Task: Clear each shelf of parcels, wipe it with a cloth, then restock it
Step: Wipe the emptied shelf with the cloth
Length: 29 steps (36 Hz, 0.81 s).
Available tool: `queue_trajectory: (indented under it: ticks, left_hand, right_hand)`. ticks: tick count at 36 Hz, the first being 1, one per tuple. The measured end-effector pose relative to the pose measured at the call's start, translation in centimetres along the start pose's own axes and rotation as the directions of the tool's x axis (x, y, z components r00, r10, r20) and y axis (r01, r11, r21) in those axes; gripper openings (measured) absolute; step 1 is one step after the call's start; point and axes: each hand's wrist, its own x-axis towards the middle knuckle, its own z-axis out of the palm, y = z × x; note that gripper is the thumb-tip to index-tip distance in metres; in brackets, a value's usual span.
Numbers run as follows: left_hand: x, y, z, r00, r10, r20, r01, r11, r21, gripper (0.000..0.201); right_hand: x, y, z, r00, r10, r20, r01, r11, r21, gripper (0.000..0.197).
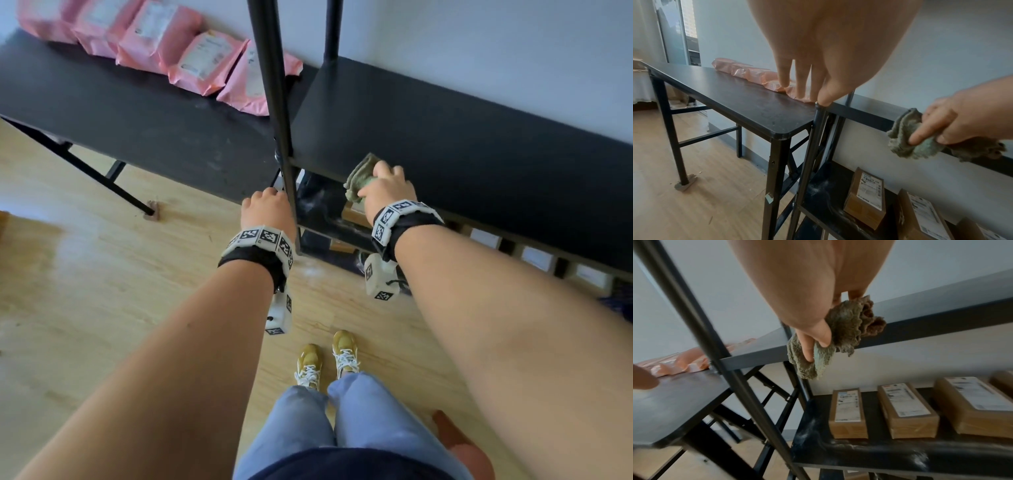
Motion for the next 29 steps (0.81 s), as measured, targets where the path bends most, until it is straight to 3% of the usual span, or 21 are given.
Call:
queue_trajectory:
  ticks: [2, 5, 9, 13, 17, 20, 27, 29]
  left_hand:
    - [0.1, 0.3, 0.0, 1.000, 0.019, -0.005, -0.019, 1.000, 0.000, 0.045]
    - [0.2, 0.9, 0.0, 0.999, 0.052, -0.009, -0.052, 0.999, 0.011, 0.046]
    - [0.1, 1.8, 0.0, 0.994, 0.111, -0.014, -0.110, 0.993, 0.033, 0.044]
    - [0.1, 2.8, 0.3, 0.989, 0.150, -0.011, -0.149, 0.988, 0.043, 0.043]
    - [0.0, 3.3, 0.7, 0.985, 0.172, -0.018, -0.170, 0.982, 0.084, 0.043]
    - [0.0, 4.3, 0.9, 0.985, 0.170, -0.007, -0.168, 0.979, 0.119, 0.045]
    - [-0.9, 8.7, 1.2, 0.983, 0.182, 0.013, -0.182, 0.974, 0.135, 0.044]
    - [-1.3, 10.7, 1.1, 0.983, 0.181, 0.018, -0.182, 0.975, 0.131, 0.047]
  right_hand:
    - [-0.6, 0.9, -0.2, 0.994, 0.111, 0.000, -0.111, 0.992, 0.053, 0.035]
    - [-1.1, 2.4, 0.0, 0.945, 0.326, -0.022, -0.317, 0.930, 0.187, 0.044]
    - [-2.1, 3.7, -0.2, 0.904, 0.428, -0.014, -0.415, 0.884, 0.213, 0.057]
    - [-2.1, 2.9, -0.3, 0.919, 0.395, -0.011, -0.385, 0.902, 0.194, 0.067]
    - [-1.7, 1.4, -0.9, 0.974, 0.219, -0.053, -0.213, 0.971, 0.105, 0.047]
    - [-1.7, 1.7, -1.2, 0.988, 0.126, -0.088, -0.121, 0.991, 0.056, 0.038]
    - [-3.4, 7.0, -1.2, 0.980, 0.135, -0.146, -0.124, 0.989, 0.083, 0.011]
    - [-3.8, 9.5, -1.2, 0.970, 0.184, -0.158, -0.167, 0.979, 0.113, 0.015]
